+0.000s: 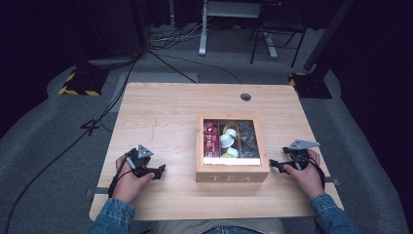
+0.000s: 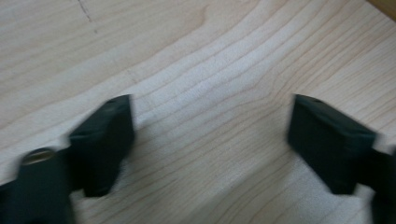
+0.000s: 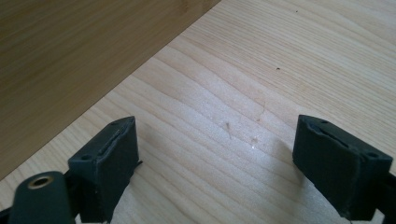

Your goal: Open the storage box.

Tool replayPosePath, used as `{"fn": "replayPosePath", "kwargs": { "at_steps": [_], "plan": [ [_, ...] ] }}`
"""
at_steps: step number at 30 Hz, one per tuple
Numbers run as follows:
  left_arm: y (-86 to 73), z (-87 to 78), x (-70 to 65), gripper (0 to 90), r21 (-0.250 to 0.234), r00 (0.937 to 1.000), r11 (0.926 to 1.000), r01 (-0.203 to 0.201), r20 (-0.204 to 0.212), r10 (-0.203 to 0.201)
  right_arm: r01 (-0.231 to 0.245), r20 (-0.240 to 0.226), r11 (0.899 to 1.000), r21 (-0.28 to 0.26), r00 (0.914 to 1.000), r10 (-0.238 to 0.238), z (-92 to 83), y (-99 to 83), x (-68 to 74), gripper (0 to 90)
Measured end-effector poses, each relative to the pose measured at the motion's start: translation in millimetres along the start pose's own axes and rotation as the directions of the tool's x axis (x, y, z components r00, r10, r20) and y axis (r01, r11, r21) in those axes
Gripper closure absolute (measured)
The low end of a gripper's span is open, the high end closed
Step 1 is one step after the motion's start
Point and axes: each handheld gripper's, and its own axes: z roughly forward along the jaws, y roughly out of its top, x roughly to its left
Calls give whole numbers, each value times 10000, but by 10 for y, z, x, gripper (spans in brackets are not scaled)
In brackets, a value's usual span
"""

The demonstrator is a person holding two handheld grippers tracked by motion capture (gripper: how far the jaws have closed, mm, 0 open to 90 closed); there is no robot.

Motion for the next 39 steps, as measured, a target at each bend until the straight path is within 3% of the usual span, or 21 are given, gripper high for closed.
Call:
{"fn": "replayPosePath", "kwargs": {
  "at_steps": [2,7,16,19,23,27,29,31,33,35,36,39],
  "plan": [
    [13,-15,-8,224,-56,9999,9999,128,-83,-129,1,0,10000,0,10000,-1,0,0,0,145],
    [114,-144,-57,239,-511,9997,9986,111,200,-100,-1,-3,10000,-1,10000,1,0,0,-1,146],
    [258,-363,-251,272,-822,9970,9958,-406,631,459,-9,-3,10000,4,10000,9,0,1,-2,149],
    [296,-416,-352,279,-927,9932,9945,-484,1015,578,-11,13,10000,-5,10000,11,-2,0,-3,153],
    [356,-471,-507,298,-1196,9732,9888,-893,2007,1122,-21,22,10000,-30,10000,21,-22,-11,1,196],
    [394,-481,-699,303,-1379,9536,9801,-1426,2463,1734,-125,-148,9999,-105,9998,124,-52,-20,7,236],
    [402,-466,-789,304,-1476,9430,9756,-1626,2677,1977,-405,-251,9963,-754,9989,387,-139,5,22,225],
    [403,-435,-859,284,-1721,9266,9677,-1842,2979,2294,-508,-143,9940,-967,9987,496,-184,24,29,237],
    [390,-360,-925,275,-1771,9150,9640,-1983,3191,2468,-478,-237,9905,-1287,9987,452,-306,72,53,276],
    [382,-339,-945,275,-1782,9166,9652,-1912,3194,2406,-414,-232,9907,-1296,9990,387,-333,84,67,297],
    [372,-307,-968,279,-1827,9130,9671,-1771,3365,2307,-246,-284,9928,-1170,9994,214,-377,103,93,339],
    [363,-289,-990,307,-1851,9145,9660,-1806,3298,2342,-115,-389,9944,-1047,9992,74,-407,114,120,369]
  ]
}}
